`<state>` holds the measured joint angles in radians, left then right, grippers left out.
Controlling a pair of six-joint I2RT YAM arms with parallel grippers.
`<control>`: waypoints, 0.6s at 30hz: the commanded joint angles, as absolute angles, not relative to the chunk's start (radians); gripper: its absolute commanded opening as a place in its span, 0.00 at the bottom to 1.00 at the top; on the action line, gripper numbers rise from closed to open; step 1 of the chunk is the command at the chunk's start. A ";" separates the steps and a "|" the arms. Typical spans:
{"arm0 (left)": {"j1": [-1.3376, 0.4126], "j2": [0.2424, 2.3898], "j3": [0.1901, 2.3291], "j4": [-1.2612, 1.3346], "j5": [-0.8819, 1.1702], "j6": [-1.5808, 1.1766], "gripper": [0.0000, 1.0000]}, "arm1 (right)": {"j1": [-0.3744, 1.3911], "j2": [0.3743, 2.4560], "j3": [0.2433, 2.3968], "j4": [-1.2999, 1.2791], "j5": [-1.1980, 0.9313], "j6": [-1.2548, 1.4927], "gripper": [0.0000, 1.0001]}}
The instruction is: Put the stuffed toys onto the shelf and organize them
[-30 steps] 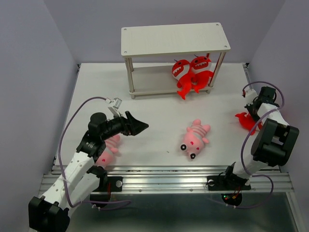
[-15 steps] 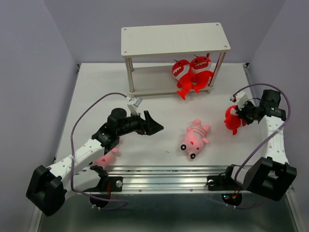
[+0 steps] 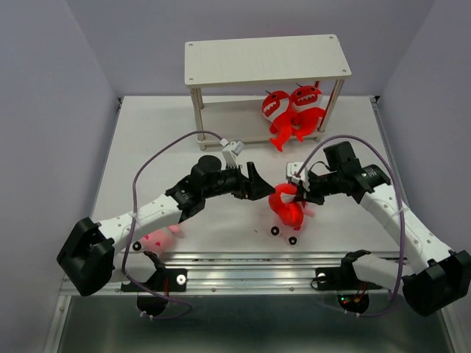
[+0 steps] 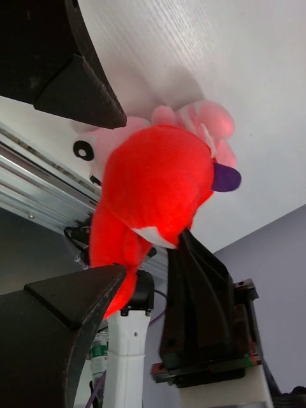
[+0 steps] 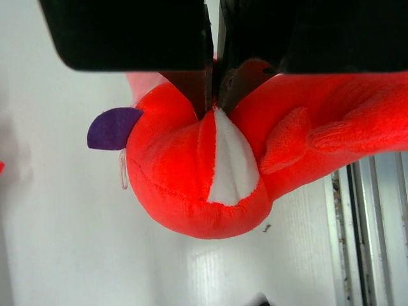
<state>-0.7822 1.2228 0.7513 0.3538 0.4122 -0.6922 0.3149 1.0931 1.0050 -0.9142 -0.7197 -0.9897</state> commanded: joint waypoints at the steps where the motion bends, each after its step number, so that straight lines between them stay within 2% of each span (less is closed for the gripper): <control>1: -0.819 1.265 0.804 0.408 0.388 -0.736 0.99 | 0.460 1.109 1.002 -0.792 -0.615 -0.845 0.04; 12: -0.877 1.388 0.833 0.402 0.354 -0.830 0.99 | 0.529 1.143 1.080 -0.795 -0.565 -0.825 0.05; 14: -0.888 1.403 0.848 0.400 0.353 -0.836 0.96 | 0.529 1.140 1.075 -0.784 -0.558 -0.824 0.05; 17: -0.899 1.440 0.870 0.399 0.342 -0.851 0.84 | 0.538 1.138 1.075 -0.785 -0.563 -0.819 0.06; 18: -0.900 1.463 0.876 0.393 0.344 -0.851 0.73 | 0.538 1.138 1.075 -0.787 -0.574 -0.819 0.06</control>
